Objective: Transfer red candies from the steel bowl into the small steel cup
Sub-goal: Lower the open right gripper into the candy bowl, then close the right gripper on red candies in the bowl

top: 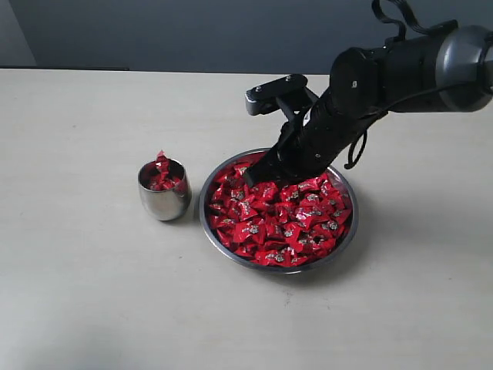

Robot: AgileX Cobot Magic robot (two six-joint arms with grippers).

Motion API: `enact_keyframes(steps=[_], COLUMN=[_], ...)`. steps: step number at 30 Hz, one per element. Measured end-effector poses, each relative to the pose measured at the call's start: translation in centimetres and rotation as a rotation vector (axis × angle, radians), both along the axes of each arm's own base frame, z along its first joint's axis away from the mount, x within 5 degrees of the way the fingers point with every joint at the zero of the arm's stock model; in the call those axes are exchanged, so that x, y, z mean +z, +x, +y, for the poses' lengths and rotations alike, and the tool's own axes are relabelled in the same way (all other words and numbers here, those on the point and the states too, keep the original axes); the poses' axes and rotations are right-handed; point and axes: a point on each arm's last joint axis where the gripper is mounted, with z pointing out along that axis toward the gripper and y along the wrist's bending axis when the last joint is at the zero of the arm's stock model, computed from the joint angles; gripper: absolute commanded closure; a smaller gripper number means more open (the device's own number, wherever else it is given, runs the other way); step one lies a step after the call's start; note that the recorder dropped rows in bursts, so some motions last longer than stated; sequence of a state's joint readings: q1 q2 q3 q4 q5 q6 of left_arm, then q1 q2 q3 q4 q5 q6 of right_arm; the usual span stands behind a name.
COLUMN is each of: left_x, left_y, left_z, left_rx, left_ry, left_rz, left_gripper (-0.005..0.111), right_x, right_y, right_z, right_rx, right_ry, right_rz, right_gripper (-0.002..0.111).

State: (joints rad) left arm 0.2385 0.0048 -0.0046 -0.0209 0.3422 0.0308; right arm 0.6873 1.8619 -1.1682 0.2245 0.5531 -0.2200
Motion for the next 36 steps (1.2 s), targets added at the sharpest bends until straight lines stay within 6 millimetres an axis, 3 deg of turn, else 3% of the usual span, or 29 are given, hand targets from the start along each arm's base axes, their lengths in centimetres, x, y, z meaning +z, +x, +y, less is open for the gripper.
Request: enact_keyframes(steps=[6,13,15,21,27,36], left_x=[0.0,0.0,0.0,0.0,0.0,0.0], left_y=[0.0,0.0,0.0,0.0,0.0,0.0], left_z=[0.0,0.0,0.0,0.0,0.0,0.0], left_rx=[0.000,0.000,0.000,0.000,0.000,0.000], left_ry=[0.000,0.000,0.000,0.000,0.000,0.000], left_rz=[0.000,0.000,0.000,0.000,0.000,0.000], left_gripper=[0.106,0.106,0.106,0.106,0.106,0.106], right_x=[-0.7,-1.2,-1.2,-0.8,0.5,0.8], right_y=[0.6,-0.2,-0.7,-3.6,-2.4,-2.6], right_z=[0.9,1.2,1.4,3.1,3.0,2.9], right_rx=[0.016,0.075,0.155,0.640,0.829,1.006], right_ry=[-0.009,0.012,0.013,-0.038,-0.199,-0.219], right_rz=[0.054,0.140,0.171,0.145,0.022,0.004], right_gripper=[0.109,0.109,0.109,0.109,0.109,0.109])
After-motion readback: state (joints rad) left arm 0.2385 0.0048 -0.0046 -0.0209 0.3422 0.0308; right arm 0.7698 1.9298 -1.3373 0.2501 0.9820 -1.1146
